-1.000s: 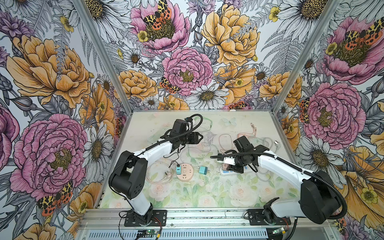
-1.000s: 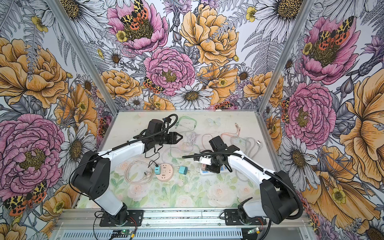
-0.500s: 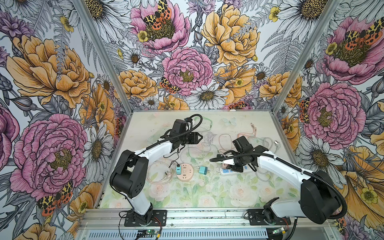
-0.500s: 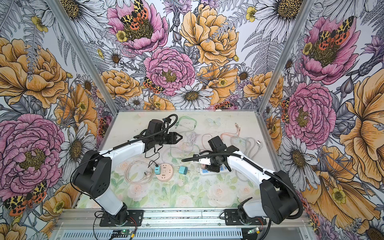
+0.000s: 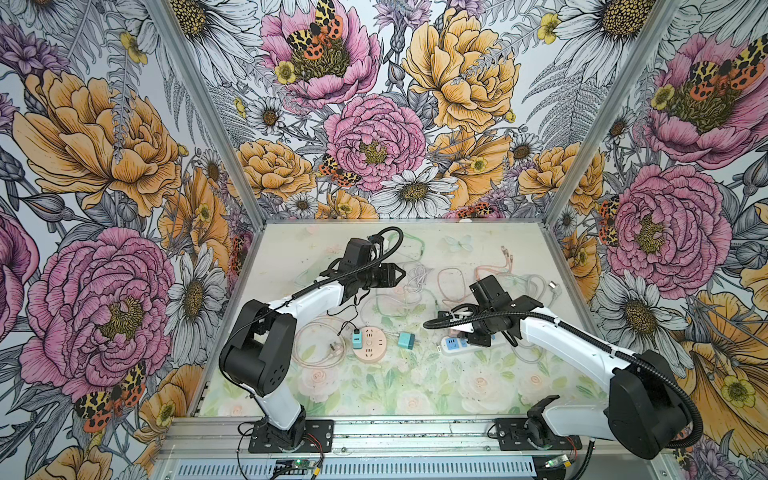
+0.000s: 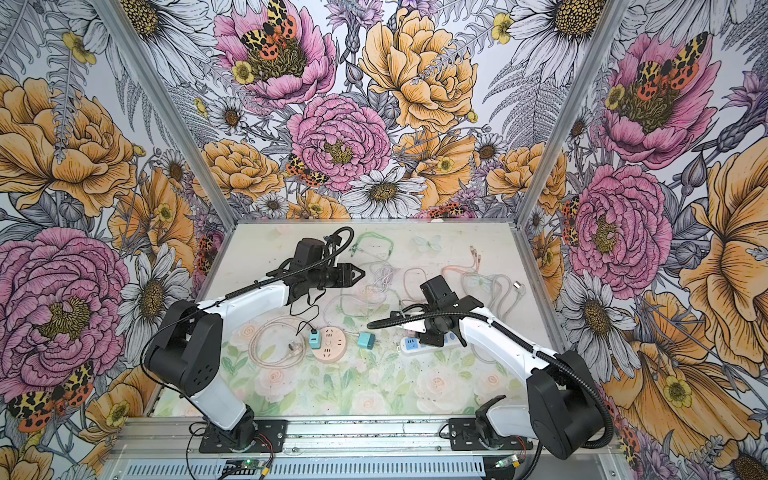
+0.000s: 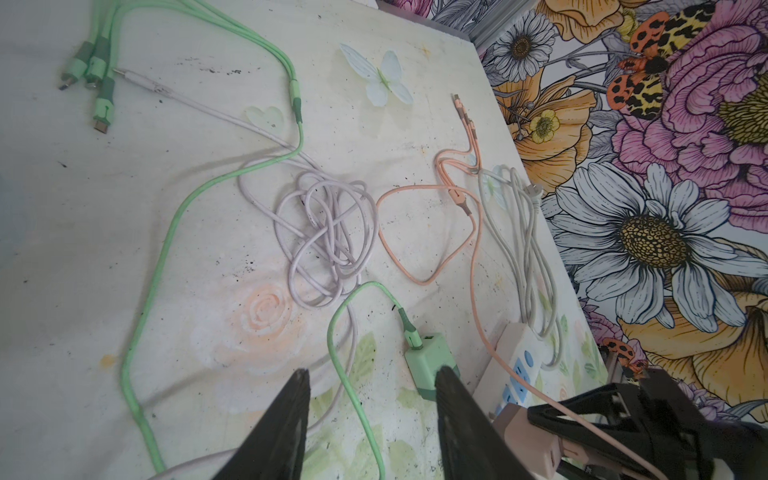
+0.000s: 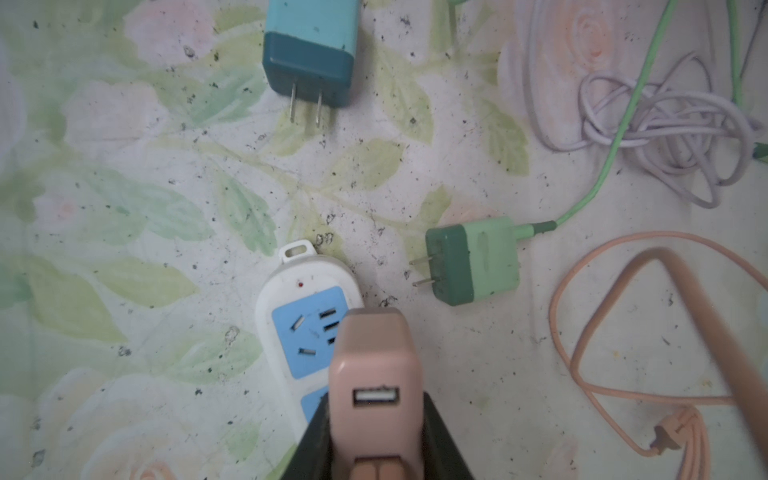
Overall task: Insert the plug
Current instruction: 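Align the pink charger's prongs above the power strip's nearest socket with the right gripper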
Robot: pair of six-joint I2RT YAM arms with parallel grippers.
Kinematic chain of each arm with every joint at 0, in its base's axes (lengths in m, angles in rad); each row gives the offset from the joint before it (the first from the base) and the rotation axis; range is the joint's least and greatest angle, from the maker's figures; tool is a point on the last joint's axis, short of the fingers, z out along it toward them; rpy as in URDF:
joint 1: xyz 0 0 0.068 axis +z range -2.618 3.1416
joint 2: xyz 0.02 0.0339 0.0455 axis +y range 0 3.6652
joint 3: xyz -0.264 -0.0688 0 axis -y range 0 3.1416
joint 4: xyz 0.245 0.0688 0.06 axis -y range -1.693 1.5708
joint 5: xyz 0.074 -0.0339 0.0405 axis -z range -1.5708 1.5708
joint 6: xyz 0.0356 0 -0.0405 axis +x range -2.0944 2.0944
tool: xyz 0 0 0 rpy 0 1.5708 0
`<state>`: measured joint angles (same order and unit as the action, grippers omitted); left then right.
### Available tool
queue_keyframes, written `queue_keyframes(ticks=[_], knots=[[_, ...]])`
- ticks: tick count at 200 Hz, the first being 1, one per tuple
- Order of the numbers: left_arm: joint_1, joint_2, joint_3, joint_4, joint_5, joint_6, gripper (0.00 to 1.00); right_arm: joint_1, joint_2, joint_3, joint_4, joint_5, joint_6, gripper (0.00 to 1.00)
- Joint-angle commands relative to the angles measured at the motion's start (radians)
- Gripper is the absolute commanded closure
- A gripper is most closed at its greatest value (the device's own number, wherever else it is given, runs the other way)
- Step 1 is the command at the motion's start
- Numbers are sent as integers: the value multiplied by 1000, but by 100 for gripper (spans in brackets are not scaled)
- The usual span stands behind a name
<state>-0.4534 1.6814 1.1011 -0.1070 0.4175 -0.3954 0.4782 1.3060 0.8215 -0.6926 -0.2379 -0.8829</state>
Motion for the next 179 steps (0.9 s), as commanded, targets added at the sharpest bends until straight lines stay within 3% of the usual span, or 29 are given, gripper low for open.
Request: queue_keyframes(ticks=[1, 30, 179], knots=[[-4, -11, -5, 36, 27, -16, 49, -5, -42, 9, -35, -76, 31, 100], [-14, -3, -3, 36, 34, -17, 50, -6, -58, 21, -33, -116, 41, 100], [-14, 43, 29, 37, 60, -14, 51, 21, 27, 5, -38, -43, 7, 100]])
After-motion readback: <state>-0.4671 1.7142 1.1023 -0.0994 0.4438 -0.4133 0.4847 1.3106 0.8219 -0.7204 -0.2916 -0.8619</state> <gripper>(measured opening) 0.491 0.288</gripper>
